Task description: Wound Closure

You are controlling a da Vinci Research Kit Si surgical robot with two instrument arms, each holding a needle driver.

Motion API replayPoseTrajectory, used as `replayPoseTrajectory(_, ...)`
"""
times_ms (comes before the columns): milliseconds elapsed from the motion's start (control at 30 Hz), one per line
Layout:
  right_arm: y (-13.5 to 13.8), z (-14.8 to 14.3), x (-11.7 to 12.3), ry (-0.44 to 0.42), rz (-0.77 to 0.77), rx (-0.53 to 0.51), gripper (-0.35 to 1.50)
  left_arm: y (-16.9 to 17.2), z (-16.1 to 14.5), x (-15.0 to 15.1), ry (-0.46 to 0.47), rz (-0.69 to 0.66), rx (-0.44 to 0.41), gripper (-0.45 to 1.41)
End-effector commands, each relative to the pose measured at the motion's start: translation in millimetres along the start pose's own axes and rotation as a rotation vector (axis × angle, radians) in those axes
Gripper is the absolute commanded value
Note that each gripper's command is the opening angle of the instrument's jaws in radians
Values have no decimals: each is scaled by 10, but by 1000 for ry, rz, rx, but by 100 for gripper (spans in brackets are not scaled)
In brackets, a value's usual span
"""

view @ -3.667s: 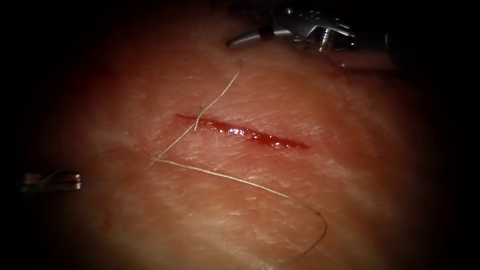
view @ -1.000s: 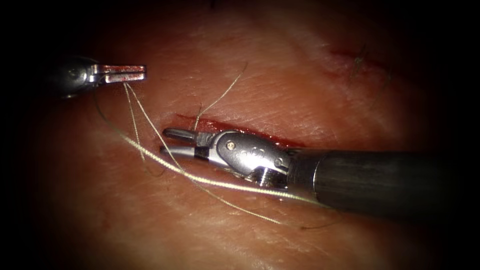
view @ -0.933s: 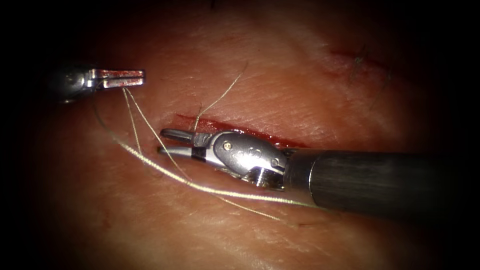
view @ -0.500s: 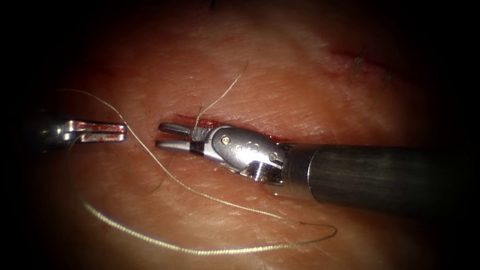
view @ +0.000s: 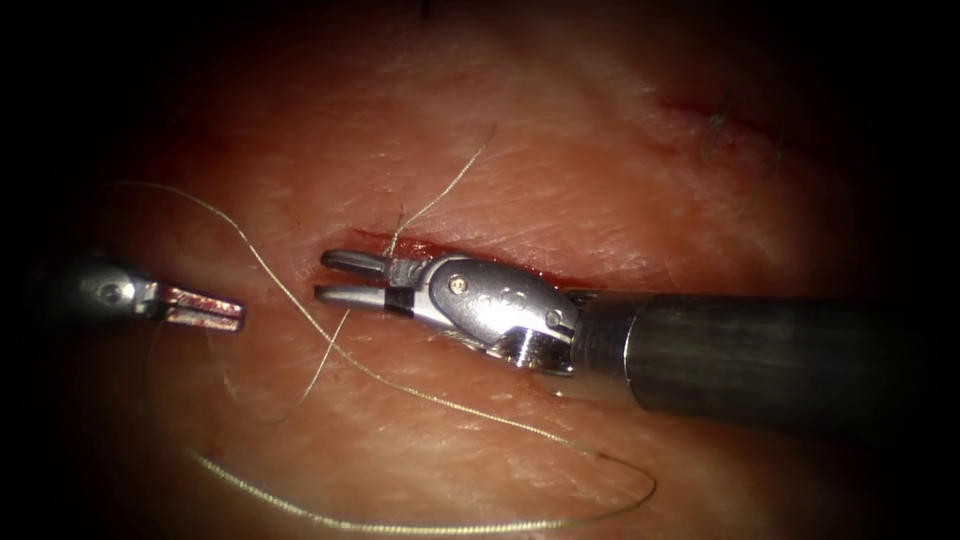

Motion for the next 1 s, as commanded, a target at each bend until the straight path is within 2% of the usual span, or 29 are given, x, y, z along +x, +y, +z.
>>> replayPoseTrajectory(33, -3, 4, -4, 4, 2, 2, 17, -5, 6, -15, -10, -7, 22, -45)
replayPoseTrajectory(67, -3, 2, -2, 5, 3, 4, 16, -17, 3, -34, -63, 2, 49, -45)
replayPoseTrajectory(100, -3, 2, -2, 5, 3, 4, 16, -17, 3, -34, -63, 2, 49, -45)
replayPoseTrajectory(300, 0, -6, 7, 14, 7, 1, 14, -39, 3, -103, -236, 8, 64, -45)
replayPoseTrajectory(467, 6, -11, 9, 7, -7, -20, 12, -49, 5, -140, -271, 8, 94, -45)
replayPoseTrajectory(567, 10, -12, 7, 2, -19, -33, 12, -55, 8, -143, -278, 2, 108, -45)
replayPoseTrajectory(700, 20, -13, 2, -7, -37, -67, 9, -70, 13, -131, -280, 8, 131, -45)
replayPoseTrajectory(1000, 59, -7, -25, -65, -73, -155, 9, -105, 21, -81, -186, 78, 252, -45)
